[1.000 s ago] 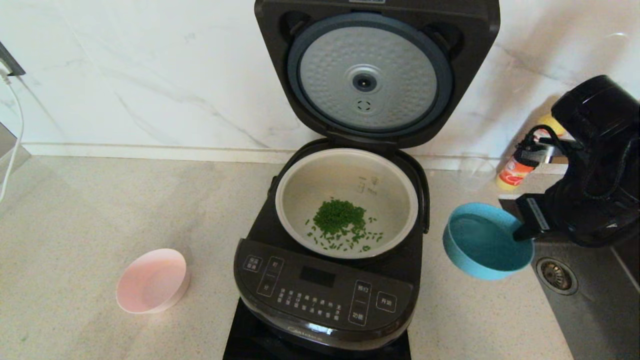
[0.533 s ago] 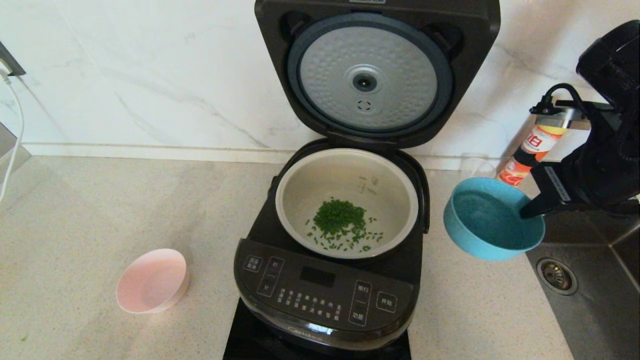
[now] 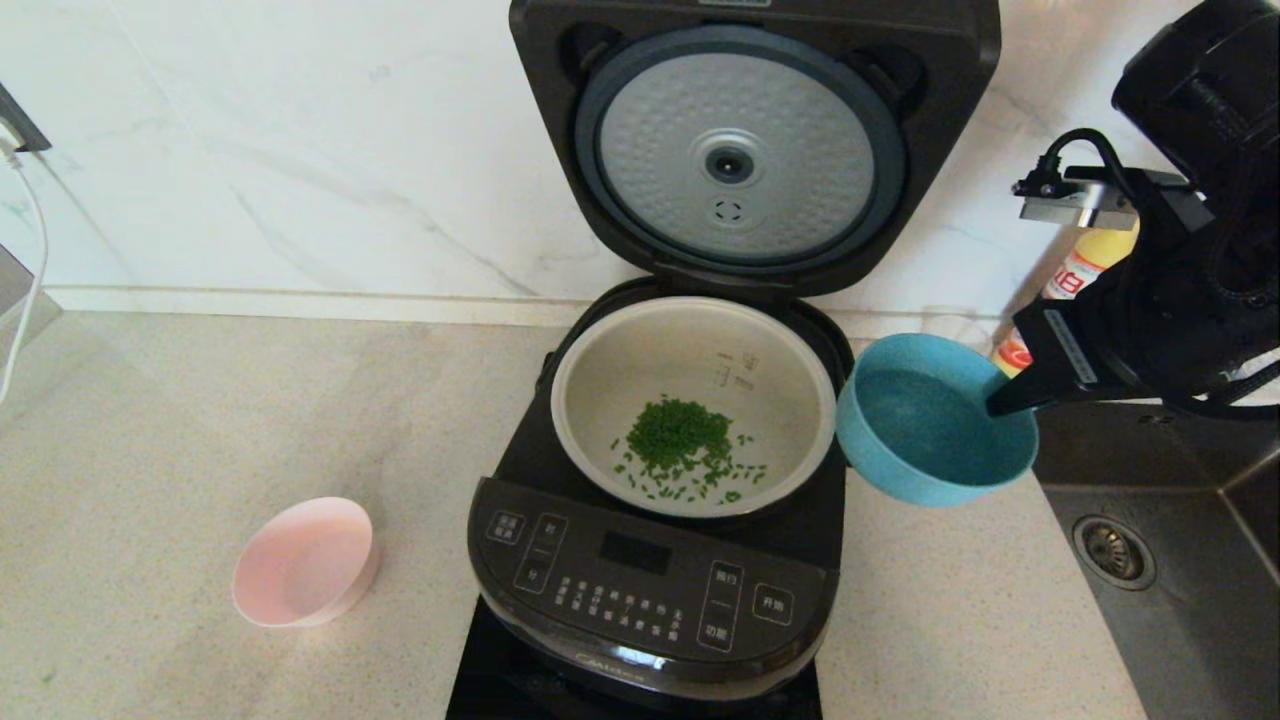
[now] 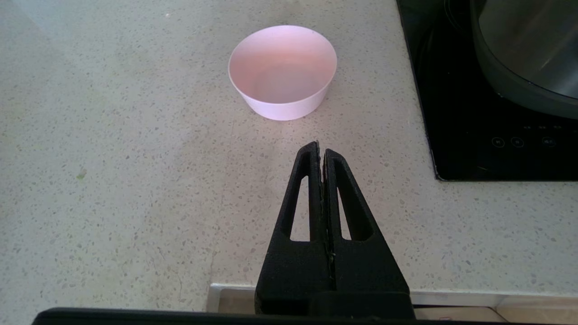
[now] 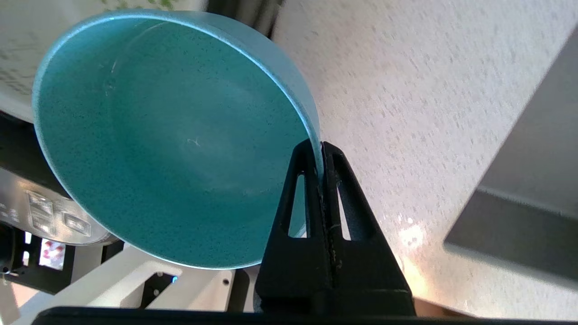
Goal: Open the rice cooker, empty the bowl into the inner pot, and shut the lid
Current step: Pour the water from the bowl into the rice cooker
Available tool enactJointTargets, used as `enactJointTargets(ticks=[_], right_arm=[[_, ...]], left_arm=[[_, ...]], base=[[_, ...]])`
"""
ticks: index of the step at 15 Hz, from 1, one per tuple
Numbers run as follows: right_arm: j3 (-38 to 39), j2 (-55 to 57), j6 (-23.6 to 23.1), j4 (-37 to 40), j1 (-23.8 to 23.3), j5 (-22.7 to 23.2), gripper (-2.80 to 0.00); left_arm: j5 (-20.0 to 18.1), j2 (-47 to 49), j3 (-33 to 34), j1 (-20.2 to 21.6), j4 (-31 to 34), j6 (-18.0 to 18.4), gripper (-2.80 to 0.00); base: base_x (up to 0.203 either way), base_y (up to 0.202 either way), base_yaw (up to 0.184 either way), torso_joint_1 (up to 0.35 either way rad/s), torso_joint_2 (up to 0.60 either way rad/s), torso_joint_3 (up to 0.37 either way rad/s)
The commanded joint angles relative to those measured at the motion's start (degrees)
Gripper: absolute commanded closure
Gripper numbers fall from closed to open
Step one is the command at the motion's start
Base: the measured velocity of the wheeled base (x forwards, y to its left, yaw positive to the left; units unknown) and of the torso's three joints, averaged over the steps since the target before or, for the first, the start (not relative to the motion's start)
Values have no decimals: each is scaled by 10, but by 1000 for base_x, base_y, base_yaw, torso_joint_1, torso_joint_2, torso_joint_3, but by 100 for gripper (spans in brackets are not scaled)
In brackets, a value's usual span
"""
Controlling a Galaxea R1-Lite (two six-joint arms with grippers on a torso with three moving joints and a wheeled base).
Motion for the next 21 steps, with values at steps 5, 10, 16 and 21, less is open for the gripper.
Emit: enactJointTargets(ticks=[5,10,16,21], right_arm=[[-2,16,1,-12,38,-24,0],[-3,33,2,-46,67,-54,0],[-5,60,5,-91,92,-75,0],[-5,70,3,-113,98,-88,0]], left_arm=[[0,0,0,0,0,0,0],[0,0,0,0,0,0,0],[0,0,0,0,0,0,0],[0,0,0,0,0,0,0]], base=[[0,0,0,0,0,0],[0,0,0,0,0,0],[0,0,0,0,0,0],[0,0,0,0,0,0]])
